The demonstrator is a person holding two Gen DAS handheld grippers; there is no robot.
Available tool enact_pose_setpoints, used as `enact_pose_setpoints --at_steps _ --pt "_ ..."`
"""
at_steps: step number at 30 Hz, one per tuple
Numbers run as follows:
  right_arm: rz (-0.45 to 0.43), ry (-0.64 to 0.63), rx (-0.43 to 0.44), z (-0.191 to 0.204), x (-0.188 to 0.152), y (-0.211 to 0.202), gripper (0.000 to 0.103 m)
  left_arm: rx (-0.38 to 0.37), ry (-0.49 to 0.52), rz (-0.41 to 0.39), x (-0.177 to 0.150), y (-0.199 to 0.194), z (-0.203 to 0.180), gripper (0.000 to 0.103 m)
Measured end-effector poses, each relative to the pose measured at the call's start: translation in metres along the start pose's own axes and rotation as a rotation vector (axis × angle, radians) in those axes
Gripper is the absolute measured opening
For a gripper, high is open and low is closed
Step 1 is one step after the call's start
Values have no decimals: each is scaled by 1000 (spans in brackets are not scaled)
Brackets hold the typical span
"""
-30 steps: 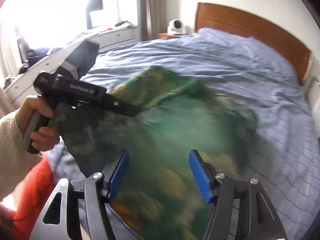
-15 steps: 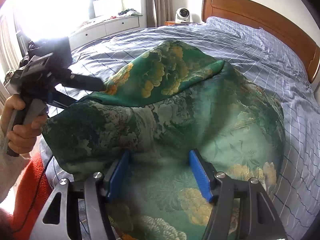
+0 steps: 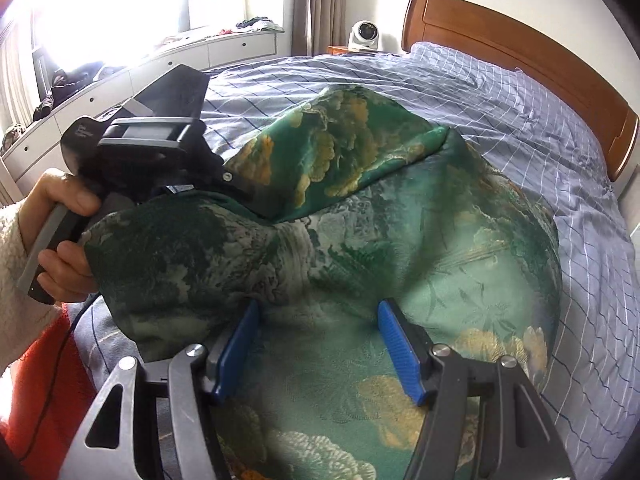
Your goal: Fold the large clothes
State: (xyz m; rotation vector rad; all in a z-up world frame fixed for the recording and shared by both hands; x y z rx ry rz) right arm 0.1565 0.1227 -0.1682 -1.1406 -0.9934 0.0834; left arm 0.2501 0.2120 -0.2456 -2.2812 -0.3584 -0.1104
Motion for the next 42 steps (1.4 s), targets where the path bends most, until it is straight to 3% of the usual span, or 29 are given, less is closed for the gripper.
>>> enact_pose_setpoints --at_steps 30,33,36,39,42 --pt "4 -15 -25 4 2 -5 65 1 20 -24 -9 -5 11 103" --pt "-63 62 49 -4 8 -34 65 34 41 -23 -10 -3 10 101" --pt "-130 214 102 -38 -1 -68 65 33 48 -20 -8 -5 8 84" --pt "-180 418 131 -91 -31 -95 66 34 63 -27 -8 -11 5 68" --pt "-171 583 188 -128 -65 -95 67 50 75 -38 -7 -13 1 64"
Point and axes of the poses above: each gripper's, at about its wrist camera, not at the fingertips, and y roughly the way its jaws point, z to its left, x to its top, the point moved 6 cm from there along y, roughly the way its jaws point, and after that the axes turned 10 degrees about x, right-handed, at the moved point
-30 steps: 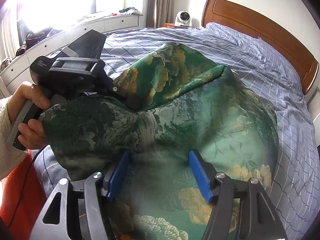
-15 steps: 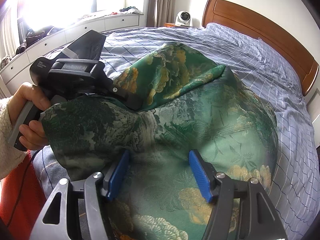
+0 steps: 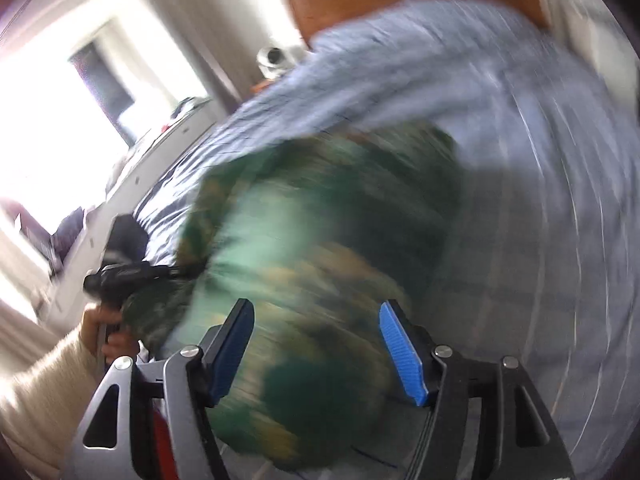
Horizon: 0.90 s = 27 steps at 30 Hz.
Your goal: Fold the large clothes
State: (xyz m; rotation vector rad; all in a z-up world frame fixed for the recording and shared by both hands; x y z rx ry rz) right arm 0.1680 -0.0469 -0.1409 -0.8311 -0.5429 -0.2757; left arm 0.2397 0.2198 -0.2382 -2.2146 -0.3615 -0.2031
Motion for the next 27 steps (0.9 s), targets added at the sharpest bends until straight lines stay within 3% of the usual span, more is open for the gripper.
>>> enact_pose_setpoints --at_steps 2,5,8,13,14,15,16,19,24,27 --pt "12 120 86 -24 -9 2 67 -7 -4 -2 2 0 1 65" --pt "36 231 200 -42 -22 21 70 -29 -37 10 3 7 5 83" --pt "8 286 263 -49 -21 34 80 -44 -48 9 -2 12 7 100" --pt "35 384 378 -69 -20 67 90 -53 -50 6 7 27 2 103" --pt "39 402 398 -72 -19 72 90 -45 -47 5 7 27 2 100" --pt "42 401 406 -74 -18 77 90 -52 -38 5 7 26 -1 81" --pt "44 380 396 -72 -15 78 84 -36 -36 -1 7 22 -2 73" --pt "31 258 332 -55 -8 70 70 -10 -13 -26 7 6 -16 56" --pt "-45 106 294 -25 6 41 68 -18 58 -76 11 -21 -55 53" --pt "-108 59 312 -20 30 19 68 -44 91 -125 35 -32 -83 53"
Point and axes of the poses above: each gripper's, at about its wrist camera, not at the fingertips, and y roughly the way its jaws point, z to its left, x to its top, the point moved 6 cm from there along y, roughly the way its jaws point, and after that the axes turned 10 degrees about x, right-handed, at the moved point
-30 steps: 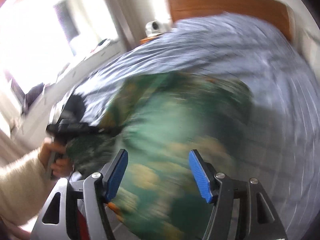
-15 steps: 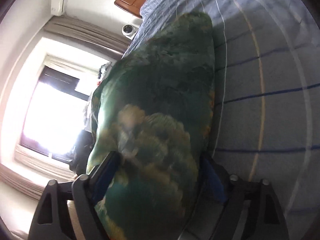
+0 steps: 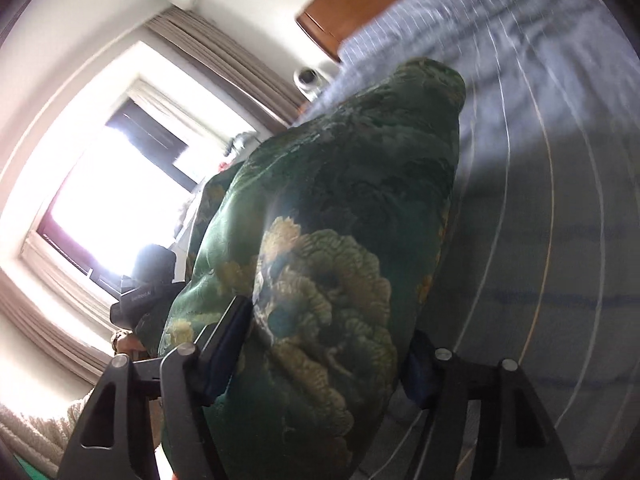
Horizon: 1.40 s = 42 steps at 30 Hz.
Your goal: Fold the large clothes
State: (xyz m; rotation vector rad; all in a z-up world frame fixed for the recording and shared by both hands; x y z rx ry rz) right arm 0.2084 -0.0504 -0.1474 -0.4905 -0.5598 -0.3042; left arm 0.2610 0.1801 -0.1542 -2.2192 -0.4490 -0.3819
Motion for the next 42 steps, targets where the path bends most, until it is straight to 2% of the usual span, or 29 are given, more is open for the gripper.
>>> enact_pose_setpoints --at_steps 4,7,9,11,12,14,16,19,21,22,23,25,26,27,29,31,34,36,37,38,42 --pt "-37 -58 19 -9 50 -8 68 -1 45 -54 60 17 -26 54" --pt "-36 -54 29 -41 93 -7 68 17 49 -62 95 43 -24 54" --pt "-13 -31 29 -68 111 1 68 48 48 -45 116 76 -18 55" --pt "21 36 37 -104 129 16 68 75 39 -17 112 97 -2 58" --pt "36 65 37 -114 131 20 68 102 23 25 110 117 9 61" --pt "81 153 22 -150 123 33 70 149 6 70 97 135 27 71" --pt "84 222 24 -171 110 36 78 128 11 28 90 126 31 85" --pt "16 244 29 -168 108 17 82 141 43 -12 81 95 27 89" --pt "-4 198 -45 -159 110 -2 82 244 119 -80 73 63 21 90" --pt "-20 130 -123 -147 111 -17 82 302 166 -128 69 48 12 95" --pt "-41 46 -213 -131 112 -34 82 391 236 -197 63 27 -1 97" --pt "-73 -69 -339 -103 112 -58 82 512 339 -306 47 -2 -28 102" --pt "-98 -145 -427 -82 109 -74 82 556 383 -357 36 -15 -44 102" --pt "-114 -187 -478 -69 106 -82 82 585 412 -400 26 -25 -56 103" --pt "-184 -324 -629 -23 94 -108 83 637 444 -490 8 -41 -79 103" --pt "-226 -371 -704 4 87 -121 83 686 438 -569 -14 -53 -105 103" --pt "-239 -370 -800 25 69 -133 83 712 421 -591 -21 -44 -128 103" --pt "-200 -356 -861 30 59 -130 83 674 412 -549 -39 -38 -144 103" --pt "-173 -342 -893 35 52 -129 83 667 402 -531 -38 -37 -151 103" --pt "-158 -338 -914 40 44 -128 83 660 381 -508 -45 -35 -153 103" --pt "-149 -375 -955 62 19 -130 83 666 341 -502 -68 -41 -164 103"
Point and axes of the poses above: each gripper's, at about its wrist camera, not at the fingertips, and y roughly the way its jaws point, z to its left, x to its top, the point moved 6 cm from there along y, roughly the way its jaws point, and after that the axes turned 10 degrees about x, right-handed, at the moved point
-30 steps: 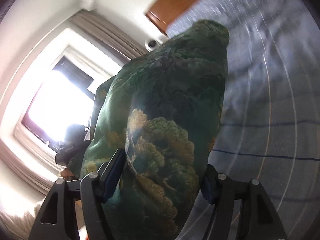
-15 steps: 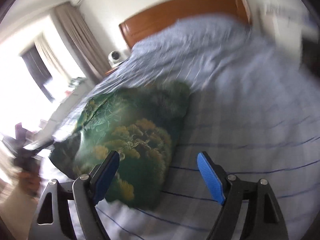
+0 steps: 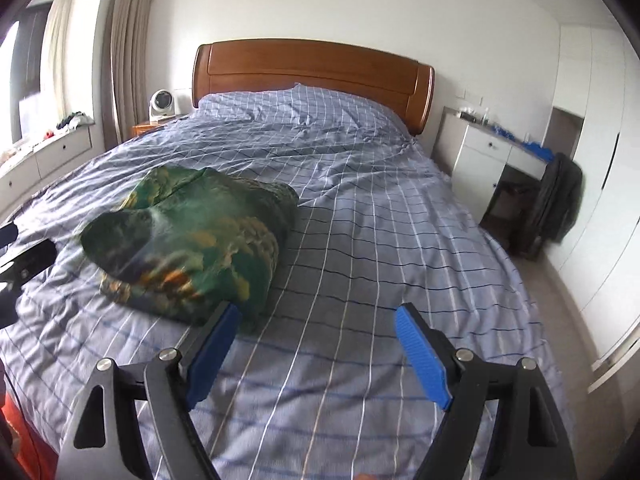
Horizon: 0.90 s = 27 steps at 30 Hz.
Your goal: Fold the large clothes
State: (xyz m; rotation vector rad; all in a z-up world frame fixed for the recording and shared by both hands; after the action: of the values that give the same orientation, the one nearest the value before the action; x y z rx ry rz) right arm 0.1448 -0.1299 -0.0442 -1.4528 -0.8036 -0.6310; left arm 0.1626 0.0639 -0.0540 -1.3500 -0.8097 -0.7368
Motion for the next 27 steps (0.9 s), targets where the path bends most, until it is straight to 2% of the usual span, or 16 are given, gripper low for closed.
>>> enact_pose_setpoints --at_steps 4,10,14,20,27 --pt "8 8 18 13 -14 -20 83 -18 4 45 -6 -8 -8 103" --pt "30 21 40 21 -23 -25 83 19 75 81 -19 -23 -21 103" --pt "28 17 36 22 -25 -32 83 16 80 97 -22 -25 -25 103" --pt "21 9 23 25 -25 -38 83 63 100 77 -20 -29 -23 103" --pt "16 19 22 25 -23 -41 83 78 90 76 -19 -33 -20 103"
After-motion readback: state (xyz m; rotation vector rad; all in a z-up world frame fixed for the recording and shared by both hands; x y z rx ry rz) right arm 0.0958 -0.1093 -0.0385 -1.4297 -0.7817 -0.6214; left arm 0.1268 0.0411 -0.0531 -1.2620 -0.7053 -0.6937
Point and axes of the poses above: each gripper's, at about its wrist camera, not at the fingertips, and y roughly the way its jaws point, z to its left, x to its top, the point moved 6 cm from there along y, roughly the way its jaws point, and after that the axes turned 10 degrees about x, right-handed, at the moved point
